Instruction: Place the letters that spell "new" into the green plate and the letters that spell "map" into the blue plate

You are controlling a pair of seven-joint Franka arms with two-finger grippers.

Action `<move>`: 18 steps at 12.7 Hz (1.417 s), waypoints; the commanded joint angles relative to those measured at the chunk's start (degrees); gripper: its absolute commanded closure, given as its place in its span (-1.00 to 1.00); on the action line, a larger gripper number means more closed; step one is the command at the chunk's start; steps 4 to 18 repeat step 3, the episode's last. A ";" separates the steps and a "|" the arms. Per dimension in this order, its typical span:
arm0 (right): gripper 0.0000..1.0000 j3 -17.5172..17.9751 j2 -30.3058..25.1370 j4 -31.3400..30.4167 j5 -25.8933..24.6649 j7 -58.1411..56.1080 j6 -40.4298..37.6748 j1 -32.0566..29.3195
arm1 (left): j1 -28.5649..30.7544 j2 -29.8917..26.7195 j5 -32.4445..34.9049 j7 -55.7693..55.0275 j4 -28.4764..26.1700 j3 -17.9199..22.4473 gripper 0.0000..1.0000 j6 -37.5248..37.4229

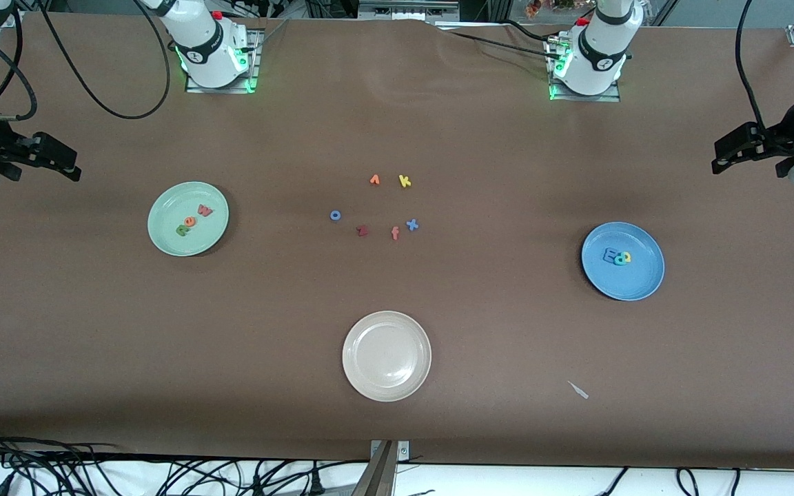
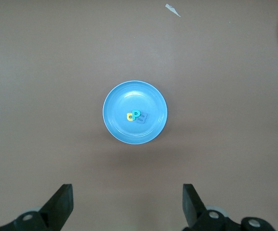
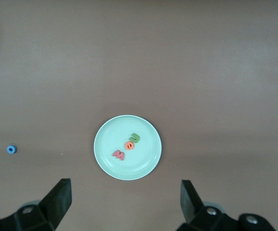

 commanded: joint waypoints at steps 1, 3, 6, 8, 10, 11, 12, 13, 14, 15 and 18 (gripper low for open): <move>-1.00 -0.04 -0.13 0.05 0.42 0.57 0.18 -0.06 | 0.04 -0.47 -1.78 -0.42 -0.50 0.18 -1.00 0.41; -1.00 -0.04 -0.04 0.05 0.42 0.57 0.19 -0.07 | 0.04 -0.03 -1.78 -0.42 -0.51 0.18 -1.00 -0.11; -1.00 -0.04 -0.04 0.05 0.42 0.57 0.19 -0.07 | 0.04 -0.03 -1.78 -0.42 -0.51 0.18 -1.00 -0.11; -1.00 -0.04 -0.04 0.05 0.42 0.57 0.19 -0.07 | 0.04 -0.03 -1.78 -0.42 -0.51 0.18 -1.00 -0.11; -1.00 -0.04 -0.04 0.05 0.42 0.57 0.19 -0.07 | 0.04 -0.03 -1.78 -0.42 -0.51 0.18 -1.00 -0.11; -1.00 -0.04 -0.04 0.05 0.42 0.57 0.19 -0.07 | 0.04 -0.03 -1.78 -0.42 -0.51 0.18 -1.00 -0.11; -1.00 -0.04 -0.04 0.05 0.42 0.57 0.19 -0.07 | 0.04 -0.03 -1.78 -0.42 -0.51 0.18 -1.00 -0.11; -1.00 -0.04 -0.04 0.05 0.42 0.57 0.19 -0.07 | 0.04 -0.03 -1.78 -0.42 -0.51 0.18 -1.00 -0.11; -1.00 -0.04 -0.04 0.05 0.42 0.57 0.19 -0.07 | 0.04 -0.03 -1.78 -0.42 -0.51 0.18 -1.00 -0.11; -1.00 -0.04 -0.04 0.05 0.42 0.57 0.19 -0.07 | 0.04 -0.03 -1.78 -0.42 -0.51 0.18 -1.00 -0.11; -1.00 -0.04 -0.04 0.05 0.42 0.57 0.19 -0.07 | 0.04 -0.03 -1.78 -0.42 -0.51 0.18 -1.00 -0.11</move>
